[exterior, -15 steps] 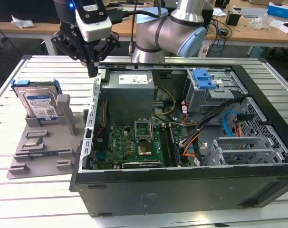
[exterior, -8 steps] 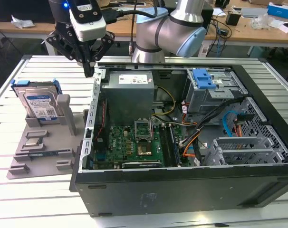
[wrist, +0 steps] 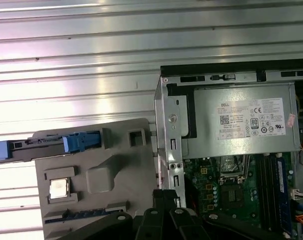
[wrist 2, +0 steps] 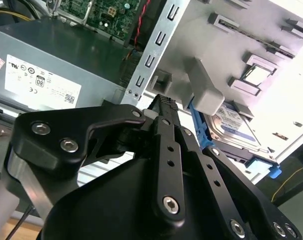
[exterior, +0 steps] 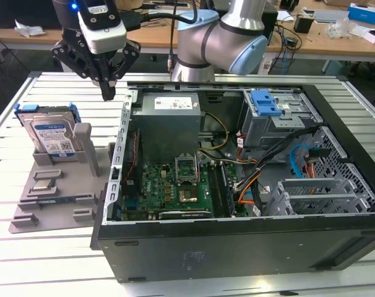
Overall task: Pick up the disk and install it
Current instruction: 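Reach for the disk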
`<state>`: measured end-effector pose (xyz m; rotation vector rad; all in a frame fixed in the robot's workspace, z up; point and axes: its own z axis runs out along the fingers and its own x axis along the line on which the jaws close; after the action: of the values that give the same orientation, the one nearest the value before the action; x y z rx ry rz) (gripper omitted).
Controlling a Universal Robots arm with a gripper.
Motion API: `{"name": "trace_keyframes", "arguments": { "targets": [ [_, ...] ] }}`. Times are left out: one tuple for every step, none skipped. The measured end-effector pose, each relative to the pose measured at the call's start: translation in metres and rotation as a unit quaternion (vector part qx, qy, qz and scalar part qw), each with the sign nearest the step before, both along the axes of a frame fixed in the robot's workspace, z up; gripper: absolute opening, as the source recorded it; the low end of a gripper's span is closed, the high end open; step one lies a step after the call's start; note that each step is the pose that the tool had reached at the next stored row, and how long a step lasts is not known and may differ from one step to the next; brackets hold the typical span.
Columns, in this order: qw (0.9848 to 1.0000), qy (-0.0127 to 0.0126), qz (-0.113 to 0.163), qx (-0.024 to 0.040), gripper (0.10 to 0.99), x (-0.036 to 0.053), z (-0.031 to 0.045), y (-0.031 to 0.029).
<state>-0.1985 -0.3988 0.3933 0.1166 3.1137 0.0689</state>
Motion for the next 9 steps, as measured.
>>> {"name": "trace_keyframes", "arguments": {
  "targets": [
    [1.0000,0.0000,0.000,0.0000,0.106,-0.0031,0.0000,0.0000],
    [1.0000,0.0000,0.000,0.0000,0.106,-0.0048,0.0000,0.0000],
    [1.0000,0.0000,0.000,0.0000,0.106,-0.0070,0.0000,0.0000],
    [1.0000,0.0000,0.000,0.0000,0.106,-0.0082,0.0000,0.0000],
    [1.0000,0.0000,0.000,0.0000,0.106,-0.0094,0.0000,0.0000],
    [1.0000,0.0000,0.000,0.0000,0.106,-0.0112,0.0000,0.0000],
    [1.0000,0.0000,0.000,0.0000,0.106,-0.0124,0.0000,0.0000],
    [1.0000,0.0000,0.000,0.0000,0.106,-0.0137,0.0000,0.0000],
    [1.0000,0.0000,0.000,0.0000,0.106,-0.0154,0.0000,0.0000]
  ]
}}
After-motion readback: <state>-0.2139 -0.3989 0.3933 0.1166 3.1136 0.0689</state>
